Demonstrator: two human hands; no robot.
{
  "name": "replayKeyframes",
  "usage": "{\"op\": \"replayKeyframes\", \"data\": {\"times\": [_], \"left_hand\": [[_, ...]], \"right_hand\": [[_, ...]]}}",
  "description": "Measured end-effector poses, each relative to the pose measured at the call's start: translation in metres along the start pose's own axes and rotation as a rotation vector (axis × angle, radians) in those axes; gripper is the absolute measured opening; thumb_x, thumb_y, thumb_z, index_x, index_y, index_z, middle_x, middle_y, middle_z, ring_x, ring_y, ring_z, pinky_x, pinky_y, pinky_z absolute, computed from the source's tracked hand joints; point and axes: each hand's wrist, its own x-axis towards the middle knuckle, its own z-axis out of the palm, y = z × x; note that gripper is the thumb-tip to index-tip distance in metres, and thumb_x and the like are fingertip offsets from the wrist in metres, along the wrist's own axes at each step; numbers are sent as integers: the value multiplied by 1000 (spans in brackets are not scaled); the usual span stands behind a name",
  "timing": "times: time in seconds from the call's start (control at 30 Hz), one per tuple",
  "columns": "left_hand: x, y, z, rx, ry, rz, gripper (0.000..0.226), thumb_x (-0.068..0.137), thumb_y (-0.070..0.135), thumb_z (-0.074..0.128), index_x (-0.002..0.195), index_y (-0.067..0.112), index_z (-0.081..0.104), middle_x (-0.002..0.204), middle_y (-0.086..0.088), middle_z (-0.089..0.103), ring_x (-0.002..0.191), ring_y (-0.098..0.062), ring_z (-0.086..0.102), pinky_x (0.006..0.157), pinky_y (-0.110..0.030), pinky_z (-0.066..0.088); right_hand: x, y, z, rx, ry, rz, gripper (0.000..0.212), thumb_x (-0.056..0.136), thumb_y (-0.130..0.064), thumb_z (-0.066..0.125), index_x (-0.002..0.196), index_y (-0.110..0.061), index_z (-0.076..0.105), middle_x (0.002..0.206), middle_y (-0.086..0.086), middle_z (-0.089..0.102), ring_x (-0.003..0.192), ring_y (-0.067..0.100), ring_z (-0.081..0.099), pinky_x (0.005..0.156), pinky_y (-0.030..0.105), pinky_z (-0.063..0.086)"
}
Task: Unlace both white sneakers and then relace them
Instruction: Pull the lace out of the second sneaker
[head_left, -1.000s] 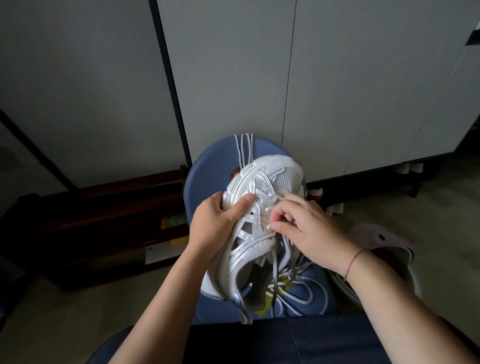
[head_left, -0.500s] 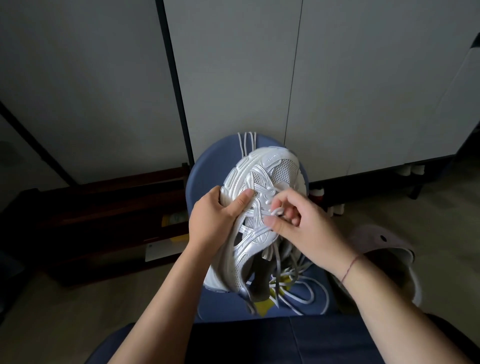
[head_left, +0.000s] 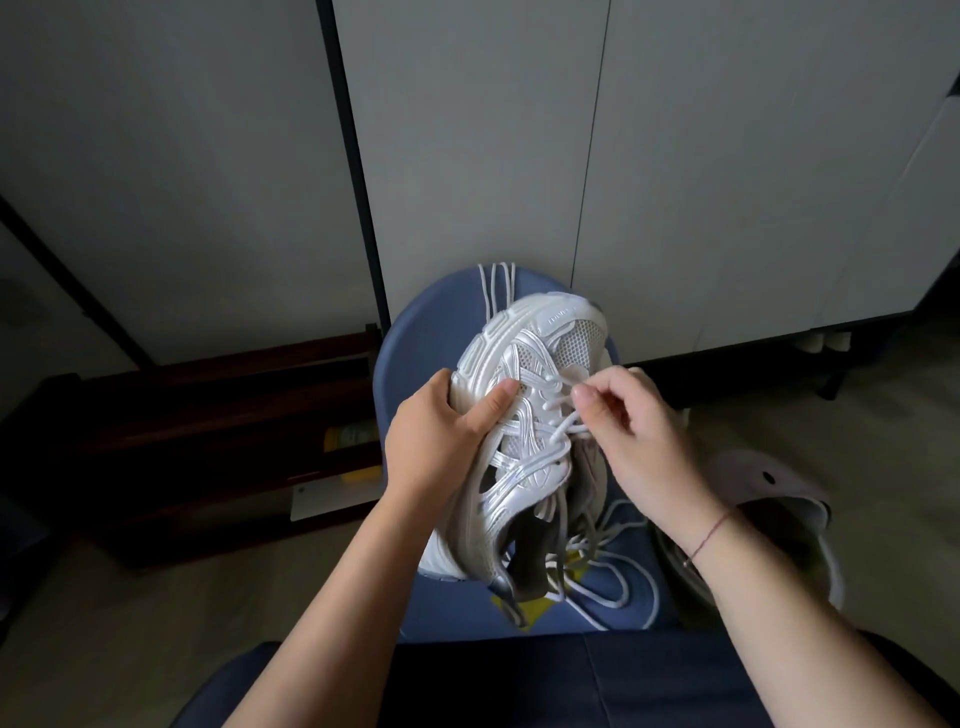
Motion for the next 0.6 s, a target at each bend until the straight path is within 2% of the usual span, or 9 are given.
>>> {"op": "replayKeyframes", "data": {"times": [0.07,0.13,0.2,0.3,0.37,0.4,0.47,0.53,0.6], "left_hand": [[0,0,1,26,3,6,56,76,69,62,71,14,49,61,6,56,56,-10,51,51,-30,35],[1,0,1,24,0,10,55,77,69,62,72,15,52,62,6,58,59,-10,54,53,-31,38],[1,-1,0,16,6,11,56,76,69,62,73,14,52,63,5,59,59,-12,55,54,-32,40],[2,-1,-3,-33,27,-1,61,77,67,63,73,7,51,64,2,60,58,-13,53,56,-34,42],[2,-1,-5,-79,39,-14,57,78,64,64,72,9,52,63,5,60,57,-10,53,55,-30,41],[2,-1,-5,-88,43,-16,54,78,63,64,71,11,51,63,7,59,56,-7,52,53,-28,40],[2,-1,-4,-84,31,-15,48,78,62,65,69,17,51,63,10,60,57,-4,54,54,-27,40],[1,-2,-2,-56,12,-13,54,77,66,63,73,13,53,66,6,62,62,-11,58,57,-34,45],[1,-2,-1,-16,11,-7,61,76,70,61,75,9,53,67,2,62,64,-18,59,59,-40,46]], "right_hand": [[-1,-1,2,-167,10,-148,43,84,-58,51,74,-17,58,81,-8,47,72,4,50,68,10,37],[-1,1,9,-336,-3,-251,37,81,-56,50,71,-21,55,81,-14,45,74,2,49,70,21,37],[0,2,13,-323,-2,-267,30,82,-51,50,70,-24,52,80,-16,46,75,3,50,69,27,37],[5,3,8,123,62,-41,28,84,-44,55,67,-22,52,68,-15,49,66,2,47,65,23,38],[9,7,0,454,211,165,27,89,-34,57,64,-24,54,61,-13,45,61,3,39,64,25,33],[10,10,-3,528,272,243,31,92,-28,57,62,-24,53,59,-12,42,60,4,36,63,25,31],[11,14,-6,352,272,252,32,94,-22,55,63,-22,51,63,-8,45,61,6,37,63,27,32],[8,13,-5,49,191,94,22,91,-21,57,70,-23,52,78,-1,52,69,11,46,67,21,38],[4,5,-3,-109,112,-107,15,88,-31,54,78,-21,55,87,-3,52,81,6,51,72,13,39]]}}
